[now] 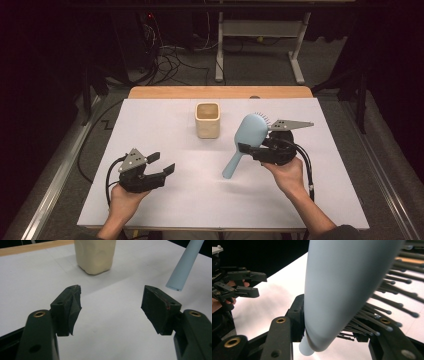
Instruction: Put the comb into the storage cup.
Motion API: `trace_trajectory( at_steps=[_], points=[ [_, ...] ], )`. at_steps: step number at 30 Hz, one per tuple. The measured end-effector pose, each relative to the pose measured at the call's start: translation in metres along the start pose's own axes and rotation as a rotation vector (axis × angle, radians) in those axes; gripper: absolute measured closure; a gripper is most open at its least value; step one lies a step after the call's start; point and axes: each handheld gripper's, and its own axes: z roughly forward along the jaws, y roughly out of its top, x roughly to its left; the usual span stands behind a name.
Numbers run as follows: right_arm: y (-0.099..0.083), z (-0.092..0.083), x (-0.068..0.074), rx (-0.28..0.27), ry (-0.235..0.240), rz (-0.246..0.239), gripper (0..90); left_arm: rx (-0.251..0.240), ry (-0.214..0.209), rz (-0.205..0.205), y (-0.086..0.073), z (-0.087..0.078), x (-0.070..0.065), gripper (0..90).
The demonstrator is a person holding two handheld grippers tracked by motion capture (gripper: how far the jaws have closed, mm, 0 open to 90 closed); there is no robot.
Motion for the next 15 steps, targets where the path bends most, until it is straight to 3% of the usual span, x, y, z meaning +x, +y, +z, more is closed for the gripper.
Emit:
trace_trajectory(
  at_steps=[15],
  points=[
    [0.013,-0.006,-0.010,0.009,-0.040,-0.009,54.6,-0.049,0.061,-0.029,-0.032,-0.017,0.020,31.3]
  ],
)
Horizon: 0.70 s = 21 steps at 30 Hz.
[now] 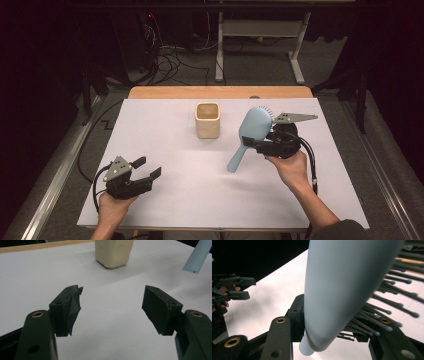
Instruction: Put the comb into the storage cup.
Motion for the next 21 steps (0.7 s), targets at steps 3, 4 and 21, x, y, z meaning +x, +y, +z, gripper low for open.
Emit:
trace_trajectory(
  at_steps=[3,4,21],
  points=[
    [0.003,0.001,-0.001,0.011,-0.006,-0.007,54.6,-0.011,0.003,-0.011,-0.006,-0.001,0.003,31.3],
    [0.003,0.001,-0.001,0.015,-0.010,-0.007,54.6,-0.008,0.005,-0.011,-0.009,-0.001,0.004,31.5],
    [0.023,-0.002,-0.007,0.013,-0.055,-0.019,54.6,-0.016,0.039,-0.031,-0.025,-0.002,0.015,32.4]
  ],
)
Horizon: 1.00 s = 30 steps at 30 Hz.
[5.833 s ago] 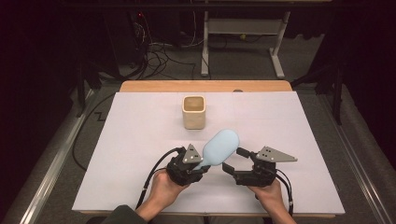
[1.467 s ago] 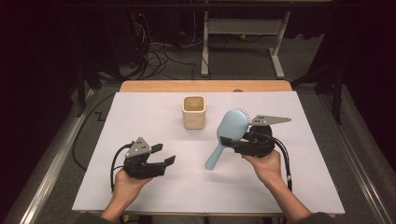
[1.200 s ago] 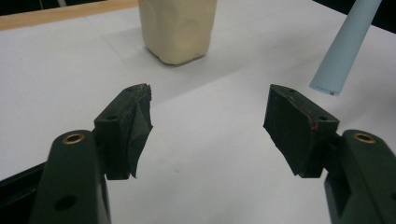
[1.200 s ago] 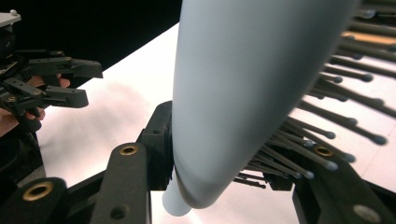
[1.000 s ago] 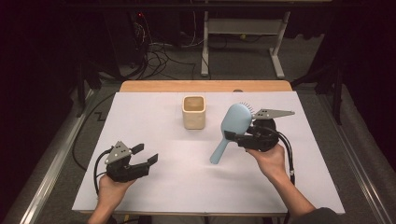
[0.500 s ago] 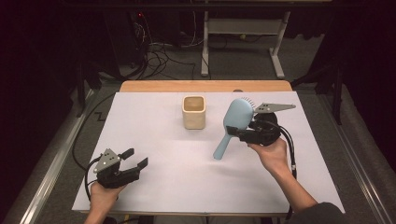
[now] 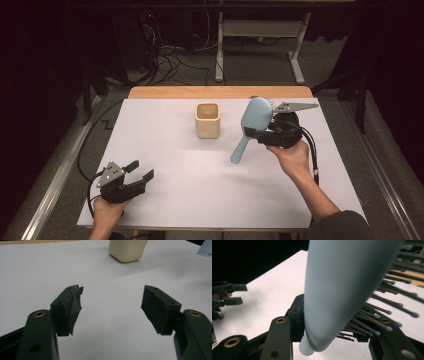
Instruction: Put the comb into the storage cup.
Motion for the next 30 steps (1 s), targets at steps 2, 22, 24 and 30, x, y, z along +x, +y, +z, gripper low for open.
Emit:
trace_trajectory(
  at_steps=[2,22,24,30],
  points=[
    [0.003,0.000,-0.001,-0.006,0.000,-0.001,54.6,0.007,-0.004,0.009,0.000,0.002,-0.001,32.3],
    [0.024,0.009,-0.006,-0.010,0.002,0.013,54.7,0.034,0.002,-0.001,-0.001,0.006,-0.001,32.2],
    [0.025,0.008,-0.006,-0.011,0.000,0.015,54.7,0.036,0.003,-0.001,-0.001,0.007,-0.001,32.2],
    [0.032,0.009,-0.007,-0.013,-0.001,0.014,54.7,0.044,0.002,-0.003,-0.001,0.008,-0.001,32.2]
  ],
)
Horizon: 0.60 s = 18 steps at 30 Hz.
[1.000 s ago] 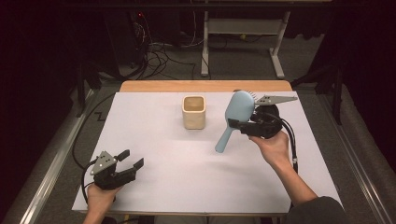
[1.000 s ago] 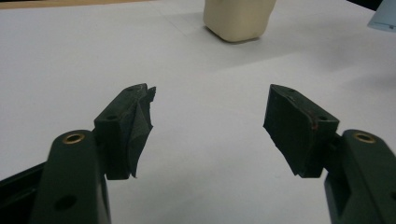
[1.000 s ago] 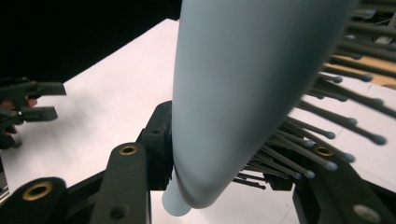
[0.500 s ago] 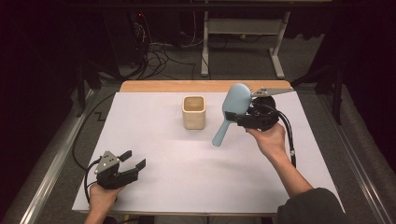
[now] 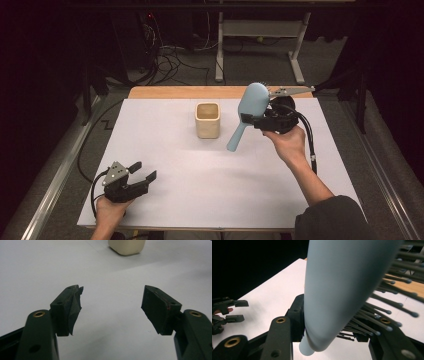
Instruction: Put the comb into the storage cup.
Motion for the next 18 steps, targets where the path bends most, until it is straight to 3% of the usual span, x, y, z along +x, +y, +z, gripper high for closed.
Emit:
trace_trajectory(
  at_steps=[18],
  points=[
    [0.019,0.010,0.000,-0.002,-0.007,0.002,54.7,0.007,-0.002,-0.002,0.000,0.001,0.000,32.1]
  ],
)
